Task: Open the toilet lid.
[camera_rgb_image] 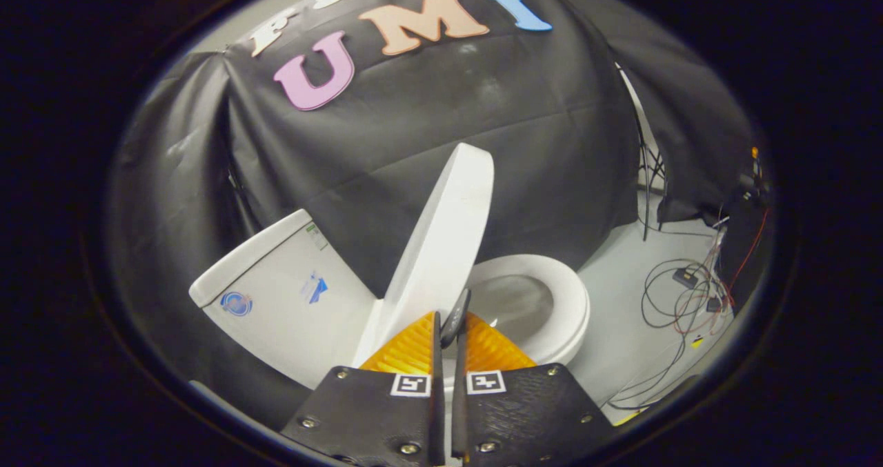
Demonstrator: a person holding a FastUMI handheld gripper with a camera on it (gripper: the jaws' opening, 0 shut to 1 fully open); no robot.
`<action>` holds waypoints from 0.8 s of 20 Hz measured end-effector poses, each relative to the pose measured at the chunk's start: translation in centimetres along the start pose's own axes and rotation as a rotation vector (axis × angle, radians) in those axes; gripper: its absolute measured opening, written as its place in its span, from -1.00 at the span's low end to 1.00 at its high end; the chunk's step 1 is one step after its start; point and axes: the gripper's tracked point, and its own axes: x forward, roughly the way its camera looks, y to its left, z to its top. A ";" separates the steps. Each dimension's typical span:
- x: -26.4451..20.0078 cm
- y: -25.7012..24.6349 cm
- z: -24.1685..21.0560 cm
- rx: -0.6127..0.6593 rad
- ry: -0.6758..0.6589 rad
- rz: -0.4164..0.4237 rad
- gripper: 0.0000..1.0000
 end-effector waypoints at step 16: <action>-1.5 8.3 2.0 -0.280 -0.109 0.061 -0.89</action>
